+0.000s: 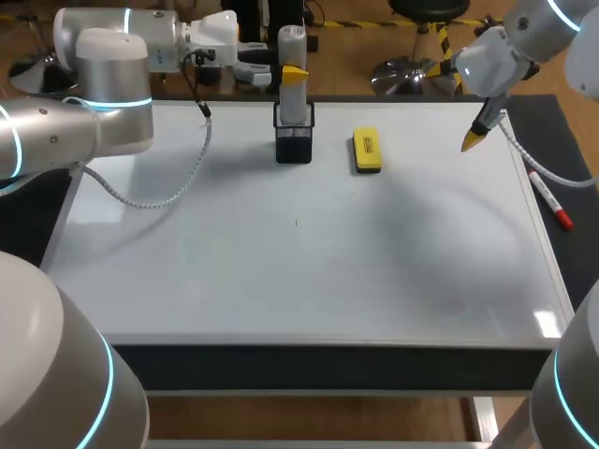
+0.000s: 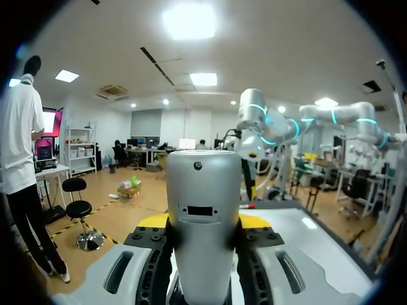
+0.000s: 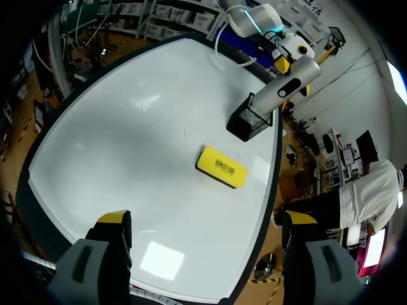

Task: Pick up the inspection probe, press it on each red-marked spot on the whiteboard one by one, put down the probe, pick up the eraser, and wipe off all the red marks.

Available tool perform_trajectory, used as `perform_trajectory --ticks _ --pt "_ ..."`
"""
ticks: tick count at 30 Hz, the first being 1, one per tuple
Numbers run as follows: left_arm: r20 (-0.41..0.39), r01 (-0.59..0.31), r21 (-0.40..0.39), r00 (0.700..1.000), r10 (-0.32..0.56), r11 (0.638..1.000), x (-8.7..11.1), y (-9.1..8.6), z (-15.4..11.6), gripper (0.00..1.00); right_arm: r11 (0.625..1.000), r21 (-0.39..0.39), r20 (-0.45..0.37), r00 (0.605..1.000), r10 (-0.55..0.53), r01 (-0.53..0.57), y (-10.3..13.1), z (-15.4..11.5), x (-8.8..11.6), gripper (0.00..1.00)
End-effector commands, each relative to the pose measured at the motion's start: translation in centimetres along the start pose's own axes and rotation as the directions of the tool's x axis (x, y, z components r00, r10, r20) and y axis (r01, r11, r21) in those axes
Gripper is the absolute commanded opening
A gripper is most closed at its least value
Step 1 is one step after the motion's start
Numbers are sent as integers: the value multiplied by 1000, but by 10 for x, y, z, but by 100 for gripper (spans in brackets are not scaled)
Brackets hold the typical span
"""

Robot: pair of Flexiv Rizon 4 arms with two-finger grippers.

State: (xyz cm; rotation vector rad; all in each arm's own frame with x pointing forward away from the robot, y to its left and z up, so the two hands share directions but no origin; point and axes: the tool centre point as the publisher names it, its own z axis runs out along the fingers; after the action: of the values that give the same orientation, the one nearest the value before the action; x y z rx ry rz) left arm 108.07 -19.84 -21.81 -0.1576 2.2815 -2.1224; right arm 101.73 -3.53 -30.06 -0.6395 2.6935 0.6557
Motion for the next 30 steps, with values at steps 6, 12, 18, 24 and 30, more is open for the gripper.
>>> perform_trajectory --ticks 6,12,18,24,30 --pt "-3 5 9 1000 -5 1000 -8 12 4 0 1000 2 -4 1000 -1 1 0 0 0 100" --pt "-2 4 15 1000 -4 1000 -10 21 6 0 1000 2 -4 1000 -1 1 0 0 0 100" --pt "0 0 14 1000 0 1000 -9 34 7 0 1000 2 -4 1000 -1 1 0 0 0 100" --pt "0 -3 18 1000 3 1000 -9 43 6 0 1000 2 -4 1000 -1 1 0 0 0 100" --pt "-6 -31 16 1000 31 999 -8 53 6 0 1000 2 -4 1000 -1 1 0 0 0 100"
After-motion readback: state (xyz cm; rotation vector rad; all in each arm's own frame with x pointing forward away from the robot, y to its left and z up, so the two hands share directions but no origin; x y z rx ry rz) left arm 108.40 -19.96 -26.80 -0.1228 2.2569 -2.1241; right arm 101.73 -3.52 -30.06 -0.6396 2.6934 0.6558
